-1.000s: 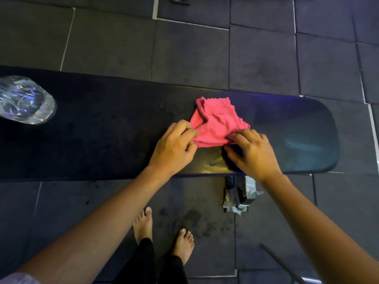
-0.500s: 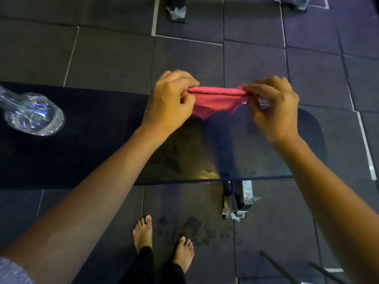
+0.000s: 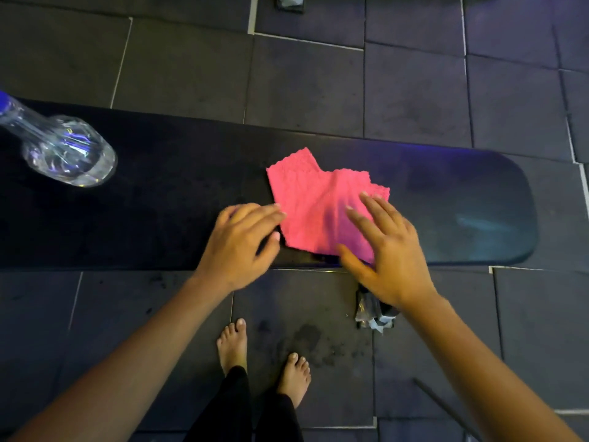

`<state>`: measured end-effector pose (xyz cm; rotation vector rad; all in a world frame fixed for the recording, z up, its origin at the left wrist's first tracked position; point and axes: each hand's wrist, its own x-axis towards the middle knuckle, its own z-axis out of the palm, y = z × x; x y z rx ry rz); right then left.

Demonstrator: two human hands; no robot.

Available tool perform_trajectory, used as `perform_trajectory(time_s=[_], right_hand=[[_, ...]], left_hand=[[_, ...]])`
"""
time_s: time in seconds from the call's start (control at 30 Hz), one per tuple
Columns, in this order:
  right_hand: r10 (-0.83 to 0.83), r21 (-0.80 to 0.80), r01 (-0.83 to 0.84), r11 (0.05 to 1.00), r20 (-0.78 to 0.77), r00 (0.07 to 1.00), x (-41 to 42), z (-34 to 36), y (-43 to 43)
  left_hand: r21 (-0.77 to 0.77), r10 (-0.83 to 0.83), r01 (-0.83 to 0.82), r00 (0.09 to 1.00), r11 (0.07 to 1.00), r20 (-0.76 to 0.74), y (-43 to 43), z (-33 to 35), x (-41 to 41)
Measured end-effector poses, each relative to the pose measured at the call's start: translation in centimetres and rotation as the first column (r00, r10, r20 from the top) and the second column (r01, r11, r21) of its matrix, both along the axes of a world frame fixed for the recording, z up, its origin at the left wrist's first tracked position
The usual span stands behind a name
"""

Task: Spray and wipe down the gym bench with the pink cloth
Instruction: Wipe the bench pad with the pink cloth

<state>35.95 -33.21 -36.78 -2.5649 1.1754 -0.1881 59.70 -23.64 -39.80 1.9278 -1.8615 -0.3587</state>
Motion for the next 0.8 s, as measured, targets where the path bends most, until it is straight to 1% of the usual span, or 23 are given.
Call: perform_trajectory(time_s=[0.07, 0.1, 0.13, 0.17, 0.2, 0.3, 0.37, 0.43, 0.5, 0.53, 0.6, 0.7, 0.73, 0.77, 0.8], right_hand=[[0.11, 0.03, -0.106, 0.994, -0.169, 0.979, 2.4, -1.4, -1.0], [0.13, 0.056, -0.119, 0.991, -0.262, 0.956, 3.6, -2.3, -1.4], [0.125, 0.075, -0.106, 0.992, -0.33, 0.936, 4.5, -3.4, -1.7], [0.098, 0.075, -0.076, 0.994, -0.36, 0.928, 5.1, -4.3, -1.7], [0.06, 0.058, -0.042, 0.997, -0.359, 0.931, 5.4, -5.0, -1.5], [-0.075, -0.001, 0.078, 0.997, -0.289, 0.954, 6.5, -6.3, -0.2], [-0.213, -0.023, 0.214, 0.977, -0.222, 0.952, 8.1, -6.5, 1.0], [-0.354, 0.013, 0.361, 0.932, -0.175, 0.919, 10.4, -6.4, 1.5], [-0.435, 0.085, 0.446, 0.891, -0.124, 0.892, 12.6, -6.1, 1.8], [-0.439, 0.108, 0.448, 0.888, -0.092, 0.894, 13.6, -5.9, 2.0], [-0.366, 0.15, 0.365, 0.919, -0.024, 0.93, 15.3, -5.5, 2.6], [-0.146, 0.175, 0.131, 0.976, 0.077, 0.986, 16.2, -4.9, 3.6], [-0.102, 0.226, 0.065, 0.972, 0.156, 0.983, 15.9, -4.5, 3.6], [-0.125, 0.311, 0.034, 0.95, 0.277, 0.953, 15.6, -3.9, 3.5], [-0.253, 0.423, 0.074, 0.903, 0.384, 0.888, 15.2, -3.1, 3.1]], left_hand=[[0.005, 0.083, -0.083, 0.996, 0.997, 0.037, 0.3, -0.7, 1.2], [0.015, 0.115, -0.116, 0.992, 0.993, 0.049, 0.5, -1.0, 1.7], [0.023, 0.139, -0.14, 0.989, 0.99, 0.053, 0.6, -1.3, 2.2], [0.026, 0.157, -0.159, 0.986, 0.987, 0.052, 0.8, -1.6, 2.6], [0.023, 0.169, -0.17, 0.985, 0.985, 0.045, 1.0, -1.8, 2.9], [-0.001, 0.183, -0.183, 0.983, 0.983, -0.012, 1.4, -2.6, 3.5], [-0.025, 0.197, -0.199, 0.979, 0.98, -0.059, 1.6, -2.9, 3.5], [-0.052, 0.24, -0.25, 0.96, 0.967, -0.146, 1.4, -3.0, 3.3], [-0.084, 0.281, -0.309, 0.928, 0.947, -0.246, 1.4, -3.2, 3.4], [-0.103, 0.292, -0.332, 0.913, 0.938, -0.286, 1.5, -3.3, 3.4], [-0.129, 0.302, -0.365, 0.887, 0.922, -0.35, 1.6, -3.4, 3.5], [-0.132, 0.347, -0.449, 0.818, 0.884, -0.458, 1.5, -2.9, 3.9], [-0.124, 0.375, -0.487, 0.79, 0.865, -0.485, 1.6, -2.7, 4.2], [-0.114, 0.398, -0.511, 0.774, 0.852, -0.493, 1.6, -2.4, 4.6], [-0.1, 0.414, -0.516, 0.775, 0.851, -0.477, 1.8, -2.1, 5.2]])
